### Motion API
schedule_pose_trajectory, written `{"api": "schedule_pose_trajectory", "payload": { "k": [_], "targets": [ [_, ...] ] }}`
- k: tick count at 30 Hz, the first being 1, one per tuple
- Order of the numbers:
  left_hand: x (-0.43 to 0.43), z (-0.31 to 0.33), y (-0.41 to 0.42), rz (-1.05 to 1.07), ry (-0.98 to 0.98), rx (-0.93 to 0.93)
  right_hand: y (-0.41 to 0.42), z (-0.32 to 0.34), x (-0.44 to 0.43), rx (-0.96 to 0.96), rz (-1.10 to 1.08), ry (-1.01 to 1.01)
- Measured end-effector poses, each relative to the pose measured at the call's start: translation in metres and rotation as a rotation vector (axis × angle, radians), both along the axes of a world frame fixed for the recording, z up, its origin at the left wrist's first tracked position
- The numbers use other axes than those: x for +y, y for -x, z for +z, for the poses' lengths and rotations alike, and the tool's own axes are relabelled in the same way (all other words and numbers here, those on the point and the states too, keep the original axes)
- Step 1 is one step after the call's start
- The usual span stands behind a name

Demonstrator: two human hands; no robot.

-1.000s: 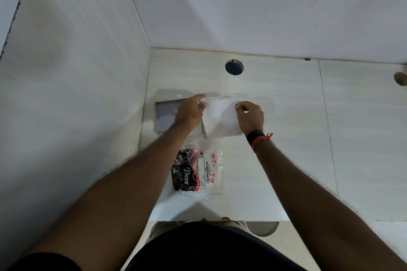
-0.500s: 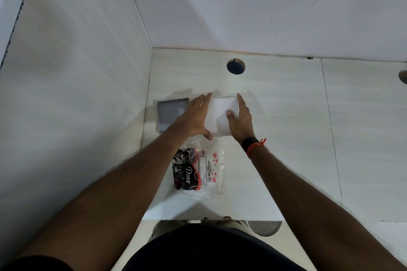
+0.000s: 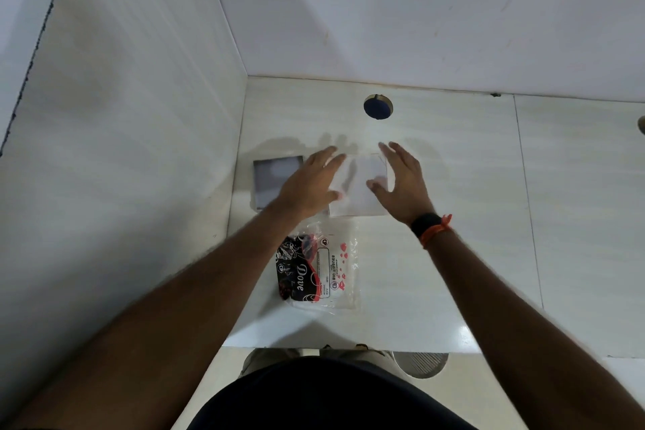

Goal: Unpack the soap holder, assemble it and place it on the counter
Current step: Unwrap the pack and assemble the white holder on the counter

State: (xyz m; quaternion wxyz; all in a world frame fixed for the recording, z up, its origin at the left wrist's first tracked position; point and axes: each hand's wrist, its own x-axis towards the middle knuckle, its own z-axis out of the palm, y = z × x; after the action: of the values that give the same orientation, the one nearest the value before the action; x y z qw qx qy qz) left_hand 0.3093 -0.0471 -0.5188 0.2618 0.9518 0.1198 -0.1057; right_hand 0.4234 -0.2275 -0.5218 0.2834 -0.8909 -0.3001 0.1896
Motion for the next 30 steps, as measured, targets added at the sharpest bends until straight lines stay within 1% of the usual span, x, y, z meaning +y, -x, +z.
{"api": "schedule_pose_trajectory", "payload": {
  "k": [2,4,7,10,13,16,19,21,28,30],
  "targets": [
    [-0.005,-0.002,0.005,-0.097,-0.04,0.028,-0.01,0.009,-0.002,0.039,0.251,0.158],
    [-0.008,-0.003,0.004,-0.15,-0.079,0.057,-0.017,0.01,0.002,0.041,0.394,0.307],
    [-0.013,-0.003,-0.003,-0.174,-0.201,0.084,-0.021,0.007,0.011,-0.013,0.474,0.432],
    [-0.014,-0.007,-0.013,-0.195,-0.365,0.166,-0.02,0.007,0.017,-0.078,0.52,0.503],
    [-0.012,-0.008,-0.02,-0.205,-0.414,0.183,-0.019,0.007,0.02,-0.175,0.565,0.519],
    [-0.014,-0.005,-0.023,-0.212,-0.429,0.115,-0.02,0.008,0.015,-0.249,0.59,0.494],
    [-0.016,-0.004,-0.021,-0.263,-0.332,0.117,-0.023,0.008,0.008,-0.236,0.625,0.509],
    [-0.014,-0.005,-0.019,-0.267,-0.314,0.144,-0.024,0.007,0.007,-0.198,0.63,0.541],
    [-0.018,-0.017,-0.026,-0.173,-0.457,0.186,-0.018,-0.011,0.012,-0.283,0.595,0.528],
    [-0.02,-0.018,-0.026,-0.167,-0.451,0.179,-0.019,-0.01,0.012,-0.292,0.615,0.531]
  ]
}}
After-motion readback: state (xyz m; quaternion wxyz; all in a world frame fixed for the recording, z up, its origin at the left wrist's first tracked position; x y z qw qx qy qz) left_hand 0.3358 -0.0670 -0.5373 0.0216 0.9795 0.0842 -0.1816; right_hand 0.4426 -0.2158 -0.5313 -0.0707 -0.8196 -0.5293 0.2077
